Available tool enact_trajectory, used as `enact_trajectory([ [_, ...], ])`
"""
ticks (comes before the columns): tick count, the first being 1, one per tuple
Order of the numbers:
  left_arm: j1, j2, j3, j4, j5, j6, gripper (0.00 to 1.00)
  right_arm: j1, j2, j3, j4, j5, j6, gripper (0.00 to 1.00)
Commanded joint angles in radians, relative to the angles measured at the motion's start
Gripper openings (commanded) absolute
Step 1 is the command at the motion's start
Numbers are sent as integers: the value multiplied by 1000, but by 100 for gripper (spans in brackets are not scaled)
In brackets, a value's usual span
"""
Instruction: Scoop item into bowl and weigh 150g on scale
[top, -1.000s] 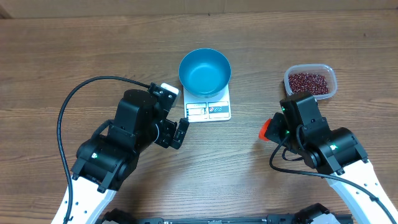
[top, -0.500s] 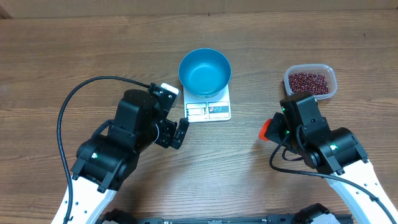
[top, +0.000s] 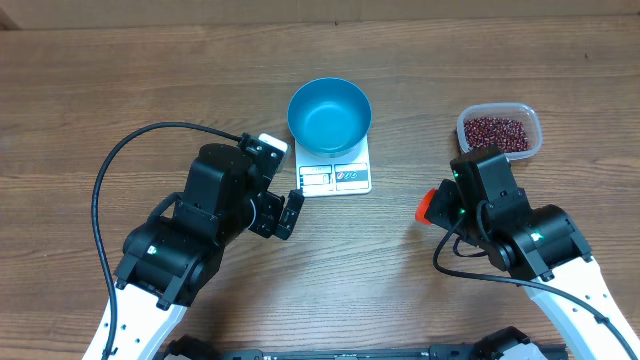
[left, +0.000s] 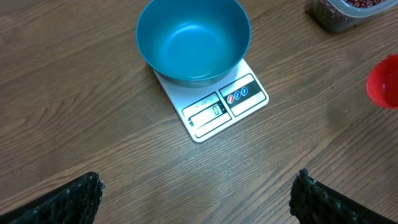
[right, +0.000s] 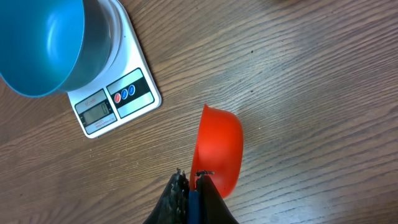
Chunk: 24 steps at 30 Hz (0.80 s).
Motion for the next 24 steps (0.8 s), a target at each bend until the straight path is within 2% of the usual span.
enact_trajectory([
  [1,-6,-12,-4,0,-6,-6,100,-3,-16,31,6,3,-3,4],
  [13,-6,-12,-4,0,-6,-6,99,-3,-16,31,2,2,-14,4],
  [19,-6,-12,-4,0,-6,-6,99,-18,-16,39,6,-17,-89,4],
  [24,-6,-12,-4,0,-6,-6,100,-114,0,114,-10,-91,-217,4],
])
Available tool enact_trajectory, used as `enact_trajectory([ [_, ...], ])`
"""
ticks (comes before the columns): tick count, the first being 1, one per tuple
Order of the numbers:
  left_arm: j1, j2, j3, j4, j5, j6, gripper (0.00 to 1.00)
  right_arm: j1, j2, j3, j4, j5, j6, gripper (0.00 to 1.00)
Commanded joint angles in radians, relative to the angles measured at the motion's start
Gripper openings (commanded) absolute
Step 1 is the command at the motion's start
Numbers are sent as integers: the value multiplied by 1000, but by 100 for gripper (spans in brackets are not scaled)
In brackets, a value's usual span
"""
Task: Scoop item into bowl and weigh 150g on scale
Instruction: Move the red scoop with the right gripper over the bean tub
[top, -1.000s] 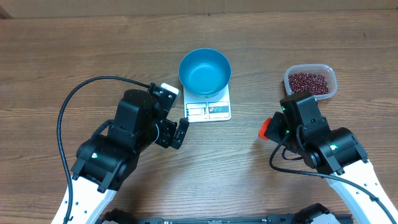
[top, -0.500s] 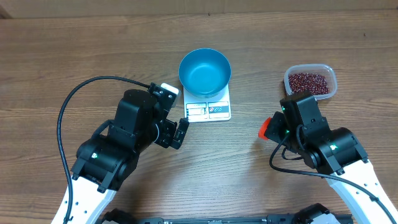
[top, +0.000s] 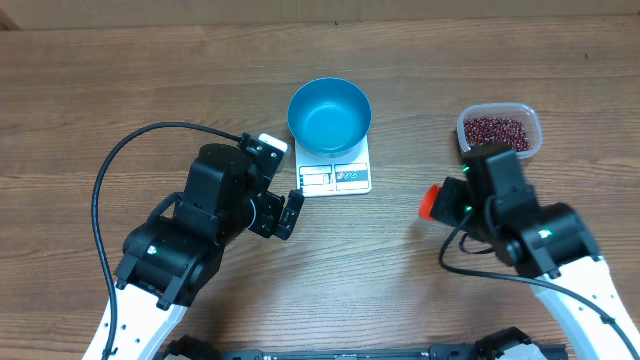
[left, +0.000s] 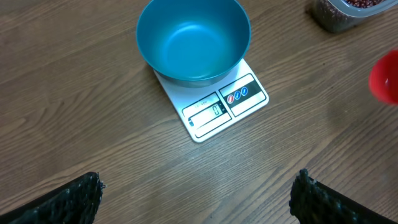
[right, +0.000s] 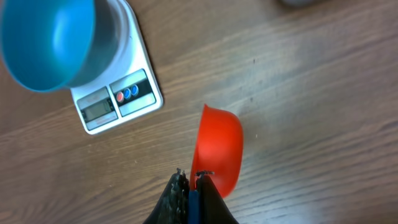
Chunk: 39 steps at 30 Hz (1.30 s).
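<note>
An empty blue bowl (top: 329, 116) stands on the small white scale (top: 334, 178), which shows again in the left wrist view as the scale (left: 221, 108) under the bowl (left: 193, 40). A clear tub of red beans (top: 498, 131) sits at the right. My right gripper (right: 192, 179) is shut on the blue handle of a red scoop (right: 219, 148), held over bare wood between scale and tub; the scoop (top: 430, 203) lies left of that arm. My left gripper (left: 196, 186) hangs open, empty, in front of the scale.
A black cable (top: 130, 150) loops from the left arm over the table's left side. The tub's corner (left: 339, 12) peeks in at the left wrist view's top right. The table's far edge (top: 320, 22) runs along the top.
My right arm has shifted a little toward the bean tub, carrying the red scoop with it. The left arm, bowl and scale have not moved.
</note>
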Motion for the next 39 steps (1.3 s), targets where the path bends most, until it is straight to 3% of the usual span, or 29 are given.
enact_trajectory([
  [1,-6,-12,-4,0,-6,-6,100,-88,10,109,-14,-61,-133,4],
  [8,-6,-12,-4,0,-6,-6,100,-270,159,329,-116,-74,-307,4],
  [14,-6,-12,-4,0,-6,-6,100,-387,312,461,-126,-34,-376,4],
  [25,-6,-12,-4,0,-6,-6,100,-528,555,468,26,-18,-503,4],
  [39,-6,-12,-4,0,-6,-6,99,-530,679,465,104,58,-555,4],
])
